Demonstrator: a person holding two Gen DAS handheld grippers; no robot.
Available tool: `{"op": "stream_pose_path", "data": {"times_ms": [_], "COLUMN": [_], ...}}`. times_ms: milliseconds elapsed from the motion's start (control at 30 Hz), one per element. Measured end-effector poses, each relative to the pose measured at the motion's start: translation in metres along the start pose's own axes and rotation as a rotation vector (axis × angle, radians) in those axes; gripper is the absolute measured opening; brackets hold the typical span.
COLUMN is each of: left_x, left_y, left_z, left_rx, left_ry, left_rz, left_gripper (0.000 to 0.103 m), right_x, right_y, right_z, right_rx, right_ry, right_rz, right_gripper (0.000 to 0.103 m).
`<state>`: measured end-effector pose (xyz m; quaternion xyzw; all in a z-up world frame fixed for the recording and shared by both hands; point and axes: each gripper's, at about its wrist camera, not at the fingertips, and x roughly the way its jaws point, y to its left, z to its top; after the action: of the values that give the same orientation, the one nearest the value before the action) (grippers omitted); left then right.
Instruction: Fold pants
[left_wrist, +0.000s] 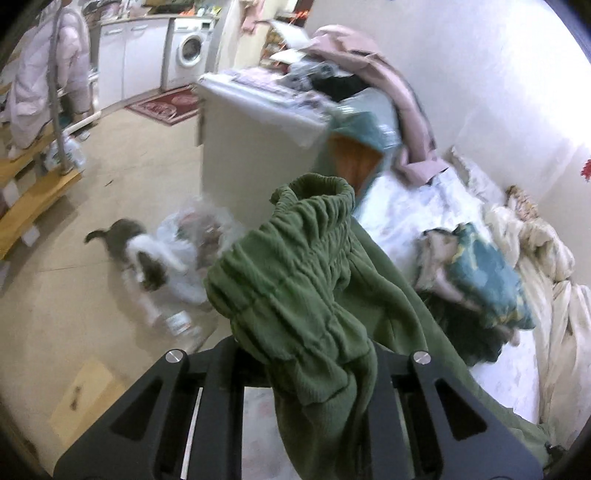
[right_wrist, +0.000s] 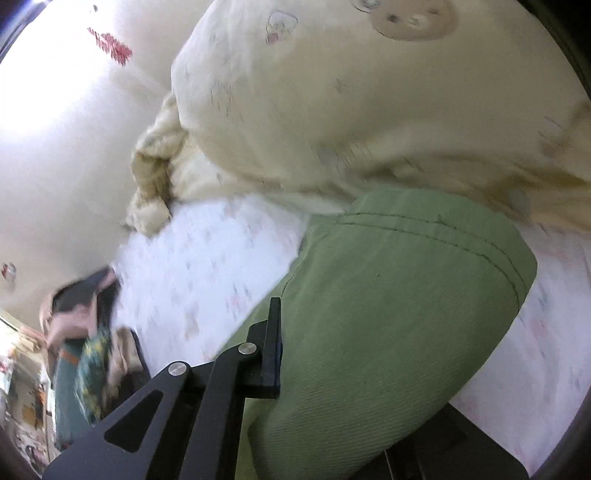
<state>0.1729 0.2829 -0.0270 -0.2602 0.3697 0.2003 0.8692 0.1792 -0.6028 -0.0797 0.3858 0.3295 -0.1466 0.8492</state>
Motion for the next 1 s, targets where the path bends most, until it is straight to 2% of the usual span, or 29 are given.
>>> {"op": "stream_pose_path", "data": {"times_ms": [67,133,167,233,300,367,433,567,600,633,700,733,800,867,900,967,1000], "left_x": [-0.009,-0.021,-0.028,-0.047,-0.051,-0.044,-0.037,-0.041,-0.044,-0.046,-0.051,-0.052,-0.054,-0.056,-0.056,-0.054,-0.052], "left_y": [0.025,0.059,0.071,0.089,0.105,0.123,0.12,0.111,0.111,0.108,0.108,0.106,0.1,0.094,0.092,0.089,0.09], "left_z": [-0.005,-0.014,-0.019,-0.034,-0.047,-0.054,-0.058,-0.06,-0.06,-0.06,-0.063,-0.063,-0.063,-0.064,-0.063,-0.063,-0.063], "left_rx": [-0.001,-0.097,-0.114,-0.044,-0.01,-0.047,-0.035,-0.002,-0.002,0.002,0.015,0.024,0.048,0.076,0.087,0.098,0.098], "left_ry": [0.038,0.107,0.132,0.117,0.14,0.192,0.205,0.182,0.176,0.167,0.154,0.147,0.132,0.114,0.108,0.108,0.112], "left_rz": [0.027,0.005,-0.012,0.002,0.021,0.036,0.056,0.074,0.072,0.07,0.069,0.071,0.074,0.082,0.088,0.101,0.107], "left_gripper": [0.013,0.013,0.013,0.013,0.013,0.013,0.013,0.013,0.013,0.013,0.013,0.013,0.013,0.013,0.013,0.013,0.013], "right_x": [-0.008,-0.016,-0.023,-0.042,-0.05,-0.052,-0.048,-0.051,-0.058,-0.063,-0.074,-0.078,-0.088,-0.094,-0.099,-0.102,-0.099], "right_y": [-0.006,-0.012,-0.015,-0.02,-0.033,-0.045,-0.056,-0.059,-0.063,-0.065,-0.07,-0.07,-0.052,-0.016,0.018,0.065,0.08], "right_z": [-0.024,-0.043,-0.051,-0.073,-0.088,-0.092,-0.097,-0.093,-0.088,-0.084,-0.076,-0.075,-0.075,-0.082,-0.094,-0.122,-0.136], "right_rx": [0.007,0.02,0.019,-0.01,-0.002,0.045,0.079,-0.007,-0.036,-0.051,-0.04,-0.039,-0.058,-0.149,-0.262,-0.393,-0.412], "right_ry": [0.06,0.102,0.109,0.122,0.178,0.201,0.234,0.214,0.174,0.145,0.1,0.088,0.042,0.008,-0.02,-0.006,0.044], "right_rz": [-0.043,-0.073,-0.083,-0.117,-0.145,-0.155,-0.176,-0.365,-0.483,-0.552,-0.606,-0.605,-0.532,-0.441,-0.404,-0.306,-0.245], "right_gripper": [0.001,0.001,0.001,0.001,0.001,0.002,0.006,0.013,0.021,0.025,0.025,0.025,0.025,0.025,0.025,0.034,0.044]}}
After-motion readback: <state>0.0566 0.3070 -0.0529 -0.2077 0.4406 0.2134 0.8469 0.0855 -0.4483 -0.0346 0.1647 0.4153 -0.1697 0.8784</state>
